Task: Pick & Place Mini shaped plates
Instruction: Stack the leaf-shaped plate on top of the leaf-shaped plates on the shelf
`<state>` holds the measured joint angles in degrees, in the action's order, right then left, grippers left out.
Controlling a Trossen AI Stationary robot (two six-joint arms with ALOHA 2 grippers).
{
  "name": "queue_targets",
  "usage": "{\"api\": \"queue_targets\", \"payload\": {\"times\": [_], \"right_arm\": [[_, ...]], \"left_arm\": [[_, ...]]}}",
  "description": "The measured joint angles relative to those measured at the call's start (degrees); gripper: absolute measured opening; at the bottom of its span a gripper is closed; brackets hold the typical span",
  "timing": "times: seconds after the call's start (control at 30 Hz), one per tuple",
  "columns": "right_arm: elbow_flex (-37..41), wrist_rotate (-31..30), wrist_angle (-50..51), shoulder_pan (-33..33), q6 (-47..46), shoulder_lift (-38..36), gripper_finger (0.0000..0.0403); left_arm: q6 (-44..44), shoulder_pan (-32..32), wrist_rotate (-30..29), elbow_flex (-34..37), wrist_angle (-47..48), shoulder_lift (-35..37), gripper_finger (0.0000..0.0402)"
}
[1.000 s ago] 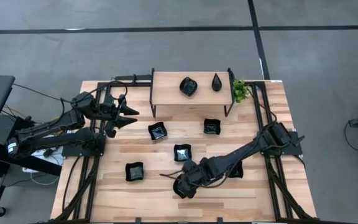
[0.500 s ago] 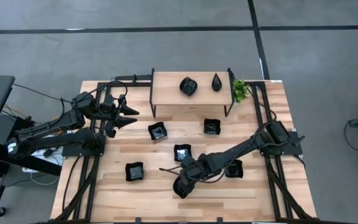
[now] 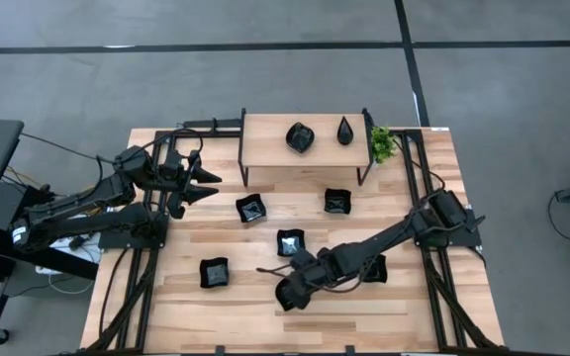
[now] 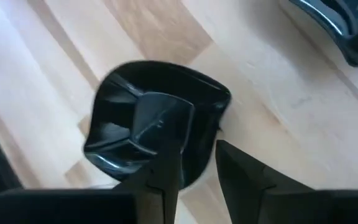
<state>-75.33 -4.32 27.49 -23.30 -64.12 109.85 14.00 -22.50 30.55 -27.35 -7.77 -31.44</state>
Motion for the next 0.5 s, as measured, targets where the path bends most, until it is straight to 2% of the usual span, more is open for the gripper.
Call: {"api": "queue_targets", "payload": {"times": [0.5], "right_arm": [[2.05, 0.9, -2.53, -0.45, -1.51, 0.03, 0.0098]], "left_arm": [[0.0, 0.0, 0.0, 0.0, -0.02, 0.0, 0.0159]]}}
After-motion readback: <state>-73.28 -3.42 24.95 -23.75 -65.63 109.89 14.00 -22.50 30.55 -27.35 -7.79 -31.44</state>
